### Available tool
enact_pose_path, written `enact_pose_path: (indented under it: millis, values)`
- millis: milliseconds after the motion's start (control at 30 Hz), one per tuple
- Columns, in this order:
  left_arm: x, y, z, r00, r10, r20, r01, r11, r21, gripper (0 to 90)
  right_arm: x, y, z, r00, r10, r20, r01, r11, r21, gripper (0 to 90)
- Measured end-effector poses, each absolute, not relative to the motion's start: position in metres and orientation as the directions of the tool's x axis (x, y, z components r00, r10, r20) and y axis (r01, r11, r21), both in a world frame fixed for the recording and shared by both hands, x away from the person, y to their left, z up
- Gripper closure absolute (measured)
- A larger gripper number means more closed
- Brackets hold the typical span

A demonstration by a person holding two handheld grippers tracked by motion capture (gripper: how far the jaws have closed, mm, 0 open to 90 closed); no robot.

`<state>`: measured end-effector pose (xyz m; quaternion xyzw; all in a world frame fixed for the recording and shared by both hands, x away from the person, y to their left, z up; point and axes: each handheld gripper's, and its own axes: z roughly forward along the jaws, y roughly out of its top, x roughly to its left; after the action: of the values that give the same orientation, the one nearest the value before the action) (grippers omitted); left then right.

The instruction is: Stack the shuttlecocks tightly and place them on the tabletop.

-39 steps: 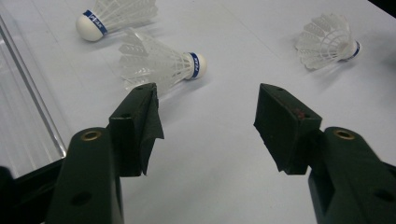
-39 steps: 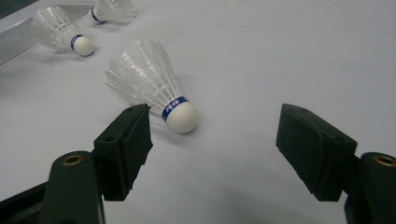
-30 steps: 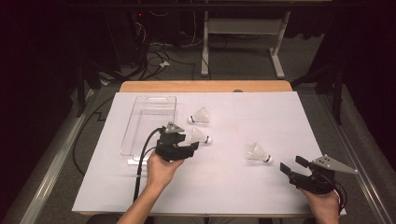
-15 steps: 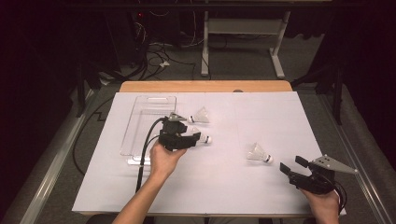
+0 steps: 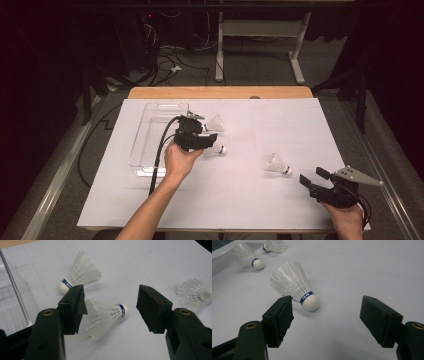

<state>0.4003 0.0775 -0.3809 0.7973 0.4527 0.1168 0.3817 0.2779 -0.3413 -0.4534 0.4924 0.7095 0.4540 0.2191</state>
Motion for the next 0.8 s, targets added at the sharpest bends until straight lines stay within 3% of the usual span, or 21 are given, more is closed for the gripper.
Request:
enact_pose_path:
  millis: [800]
  values:
    - [0.438,0.055,-0.379,0.547,0.831,-0.099,0.658,-0.354,0.664,40.6,0.278,-0.341,-0.454,-0.428,0.894,0.13,0.494,0.112,0.862,27.5]
